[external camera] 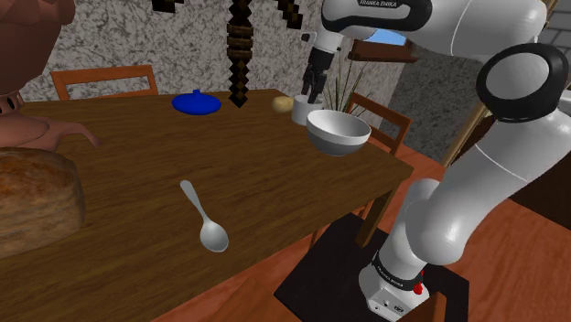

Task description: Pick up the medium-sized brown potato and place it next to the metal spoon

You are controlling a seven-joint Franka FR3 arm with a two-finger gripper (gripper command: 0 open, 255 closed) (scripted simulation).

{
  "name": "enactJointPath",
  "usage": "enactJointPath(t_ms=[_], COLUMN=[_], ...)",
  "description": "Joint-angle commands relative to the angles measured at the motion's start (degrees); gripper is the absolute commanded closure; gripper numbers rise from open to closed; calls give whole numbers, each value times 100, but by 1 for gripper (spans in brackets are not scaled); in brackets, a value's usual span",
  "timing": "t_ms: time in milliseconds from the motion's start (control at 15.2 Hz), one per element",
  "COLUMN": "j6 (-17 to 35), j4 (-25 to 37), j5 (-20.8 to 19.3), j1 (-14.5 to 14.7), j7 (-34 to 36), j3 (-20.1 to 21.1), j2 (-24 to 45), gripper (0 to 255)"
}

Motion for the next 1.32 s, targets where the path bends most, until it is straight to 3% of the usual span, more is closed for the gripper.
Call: enactJointPath(t_ms=[0, 330, 858, 1254], j6=[-127, -829, -189, -189], j4=[587, 2332, 1578, 1578], j5=[335, 1296, 1214, 1214], j1=[104, -111, -22, -20], j7=[-867, -2664, -2639, -2640], j3=[-294, -585, -500, -501], j2=[690, 2406, 2252, 2252], gripper=[0, 0, 0, 0])
